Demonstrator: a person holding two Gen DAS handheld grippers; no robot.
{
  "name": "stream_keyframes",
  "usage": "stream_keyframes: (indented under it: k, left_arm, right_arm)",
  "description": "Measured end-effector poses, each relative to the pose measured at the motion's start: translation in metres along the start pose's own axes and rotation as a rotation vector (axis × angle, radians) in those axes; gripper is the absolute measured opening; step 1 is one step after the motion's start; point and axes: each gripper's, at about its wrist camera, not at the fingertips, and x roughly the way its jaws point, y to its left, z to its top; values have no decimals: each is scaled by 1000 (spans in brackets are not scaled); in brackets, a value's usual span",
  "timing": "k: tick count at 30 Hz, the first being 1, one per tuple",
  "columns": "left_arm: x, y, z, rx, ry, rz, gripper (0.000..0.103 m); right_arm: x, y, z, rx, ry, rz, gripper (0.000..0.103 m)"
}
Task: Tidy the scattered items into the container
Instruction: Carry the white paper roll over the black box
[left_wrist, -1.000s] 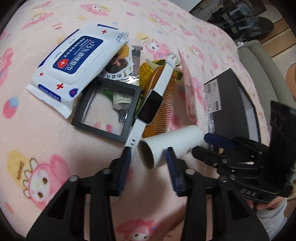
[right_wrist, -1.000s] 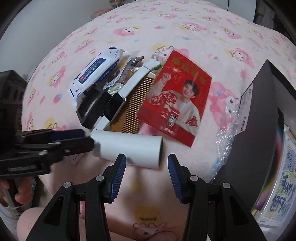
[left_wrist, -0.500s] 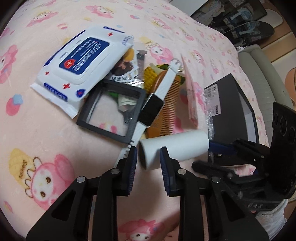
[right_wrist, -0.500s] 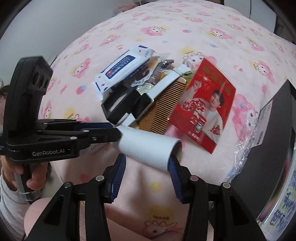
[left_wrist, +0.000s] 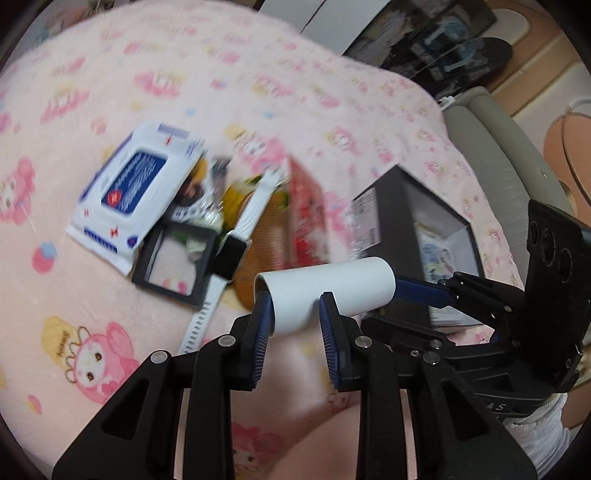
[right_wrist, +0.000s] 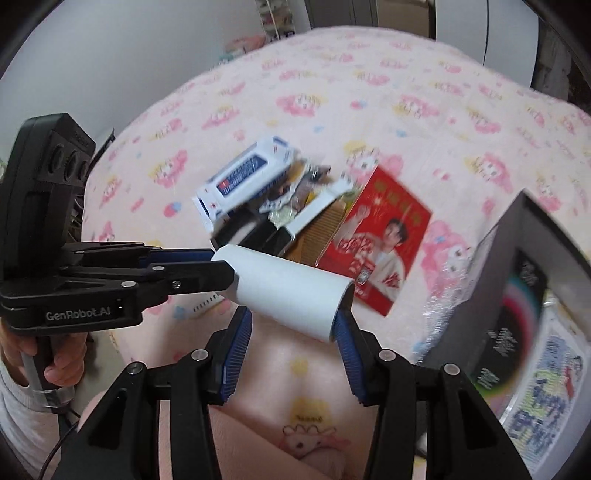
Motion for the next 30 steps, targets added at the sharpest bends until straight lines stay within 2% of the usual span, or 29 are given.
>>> stream_keyframes:
  k: [5,10,13,15,22,26,30]
  left_arm:
    - [-35,-48,-4,88,-75,-1,25]
    - [-42,-98,1,172,-88,-37,25]
    - [-30,-133,-1,223,-58,-77,25]
    - [-19,-163,-6,281,-35,-75,25]
    - [30,-262,-20,441,73,-106,25]
    - [62,-307,-30,489,134,-118,25]
    - [89,-334,-37,514,173,-121,25]
  right_arm:
    - [-41,2,-9,-7,-65,-39,43]
    - [-87,-12,-31,13,-132,-53,43]
    - [-113,-26,-49,13,-161,-119,43]
    - [-129,-40,-65,33,-177,-167,43]
    - [-183,-111,-116,172,-214,-245,43]
    - [-203,-145,-137,219,-216,-311,43]
    - [-209,-171,-152,249,-203,-349,43]
